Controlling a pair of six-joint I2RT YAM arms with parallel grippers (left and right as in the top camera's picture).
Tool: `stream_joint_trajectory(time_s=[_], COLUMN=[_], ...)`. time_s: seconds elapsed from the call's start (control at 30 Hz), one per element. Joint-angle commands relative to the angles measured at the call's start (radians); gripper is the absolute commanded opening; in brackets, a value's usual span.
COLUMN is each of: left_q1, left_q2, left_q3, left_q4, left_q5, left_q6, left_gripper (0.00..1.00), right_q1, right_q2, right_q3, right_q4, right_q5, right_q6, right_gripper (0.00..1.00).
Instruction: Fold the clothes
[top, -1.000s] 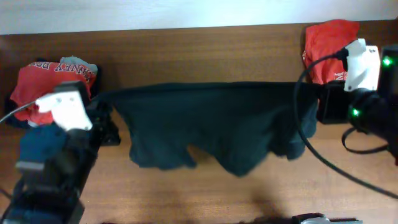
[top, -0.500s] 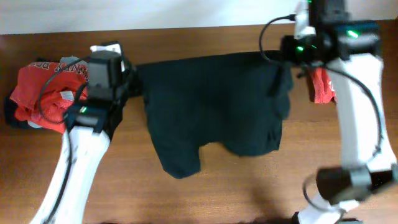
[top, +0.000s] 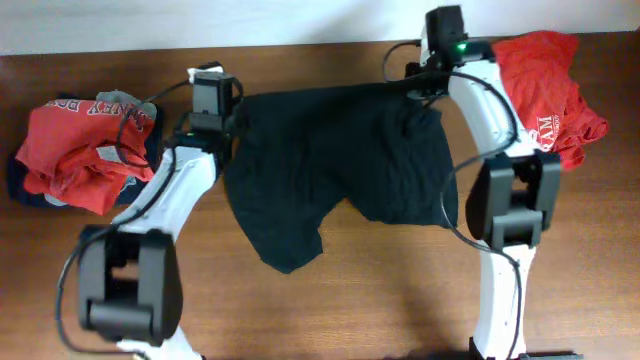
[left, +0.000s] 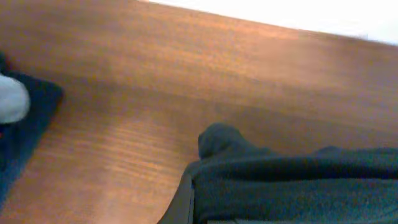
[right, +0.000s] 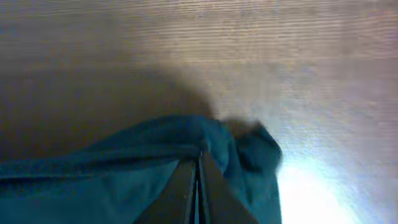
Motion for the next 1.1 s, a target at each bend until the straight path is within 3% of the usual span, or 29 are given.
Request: stream_joint_trajectory(time_s=[0.0,0.17,0.2,0.23,0.3,0.33,0.43,0.6,0.67,0.9,1.07], left_q1=[0.03,0.03,0.03,0.03,0.03,0.03,0.03,0.029,0.029,0.029,0.029], left_q2=[0.075,0.161,0.169,0.17,0.17,0.17,0.169,0.15,0.142,0.136,0.122], left_q3=[0.01,0.01,0.01,0.01,0.01,0.013,0.032,0.094,0.111,0.117,0.117], left_q4=[0.061,0.187,0.206,0.224,0.255,0.274,0.285,0.116,0.056,-0.01,-0.041], left_q5=[-0.095,-0.105,-0.118,-0.13,-0.154,-0.166,-0.169,-0.158,-0.125,-0.045,-0.046], left_q6=[-0.017,-0.017,-0.017,-0.017,-0.014,0.003,0.072,0.1,0.1,0.096,0.096], left_gripper=[0.01,0.01,0.01,0.02,0.06,0.1,0.2,0.62,0.72,0.74,0.92], right_q1=[-0.045,-0.045,-0.045,-0.045,-0.045,-0.045,-0.045,-0.045,-0.044,-0.036,0.01], right_q2=[0.057,0.113,0.118,0.118,0.117,0.113,0.107,0.08,0.071,0.069,0.069], right_q3=[0.004,0.004,0.004,0.004,0.005,0.01,0.047,0.15,0.193,0.233,0.164], right_q4=[0.063,0.198,0.224,0.25,0.291,0.303,0.271,0.038,-0.053,-0.275,-0.271], right_q5=[0.1,0.072,0.071,0.071,0.057,0.04,0.014,0.01,-0.019,-0.208,-0.205], right_q6=[0.009,0.008,0.008,0.008,0.008,-0.003,-0.019,-0.018,-0.018,0.021,0.035], right_gripper=[0.04,0.06,0.13,0.29,0.78,0.82,0.84,0.84,0.84,0.83,0.77])
